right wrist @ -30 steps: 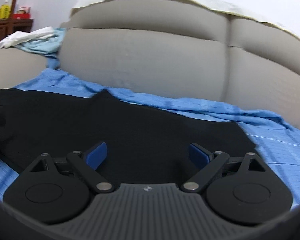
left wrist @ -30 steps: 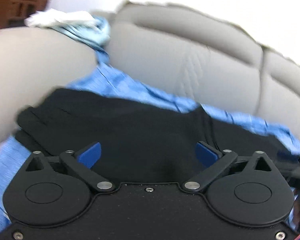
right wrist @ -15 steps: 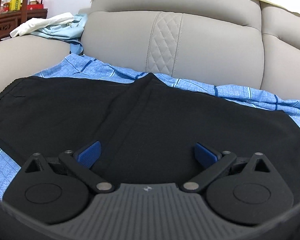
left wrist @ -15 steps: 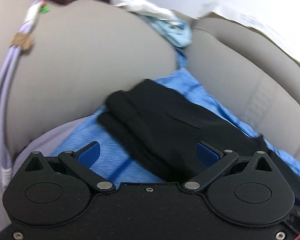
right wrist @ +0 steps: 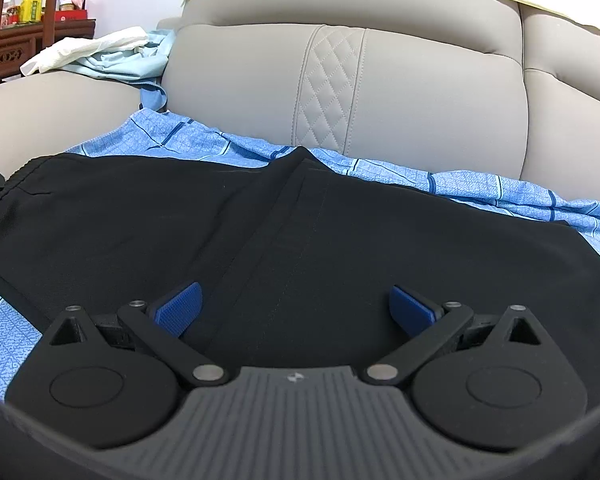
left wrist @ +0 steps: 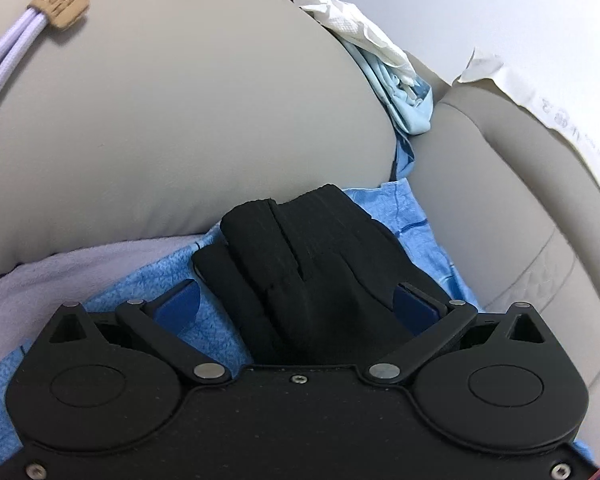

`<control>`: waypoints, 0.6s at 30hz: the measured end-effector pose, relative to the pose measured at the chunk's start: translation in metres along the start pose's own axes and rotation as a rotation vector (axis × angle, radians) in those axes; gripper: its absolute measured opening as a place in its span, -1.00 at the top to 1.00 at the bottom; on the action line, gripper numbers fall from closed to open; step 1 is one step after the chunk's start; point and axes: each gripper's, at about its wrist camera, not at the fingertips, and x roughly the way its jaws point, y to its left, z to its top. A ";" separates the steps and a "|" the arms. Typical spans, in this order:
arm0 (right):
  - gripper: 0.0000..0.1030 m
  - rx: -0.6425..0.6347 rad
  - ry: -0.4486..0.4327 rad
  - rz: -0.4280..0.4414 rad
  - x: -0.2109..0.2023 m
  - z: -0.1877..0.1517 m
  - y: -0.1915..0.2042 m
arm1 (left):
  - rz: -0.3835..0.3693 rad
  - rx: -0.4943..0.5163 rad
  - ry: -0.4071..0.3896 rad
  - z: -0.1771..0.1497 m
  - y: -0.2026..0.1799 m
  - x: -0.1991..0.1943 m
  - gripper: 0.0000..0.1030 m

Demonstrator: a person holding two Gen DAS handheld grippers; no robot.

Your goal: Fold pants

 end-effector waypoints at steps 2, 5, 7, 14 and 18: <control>-1.00 0.001 0.001 0.001 0.000 0.000 0.000 | 0.036 0.068 0.008 -0.002 -0.009 0.005 -0.99; -1.00 0.011 0.005 0.012 -0.001 0.002 -0.002 | 0.060 0.125 0.001 -0.007 -0.020 0.007 -0.48; -1.00 0.019 0.015 0.041 -0.004 0.005 -0.007 | 0.121 0.111 -0.015 -0.008 -0.022 0.007 0.28; -1.00 0.148 -0.064 0.099 -0.047 0.010 -0.080 | 0.025 0.049 -0.080 0.007 -0.036 -0.013 0.80; -1.00 0.270 -0.101 0.058 -0.071 0.010 -0.159 | -0.147 0.250 -0.135 -0.003 -0.116 -0.039 0.80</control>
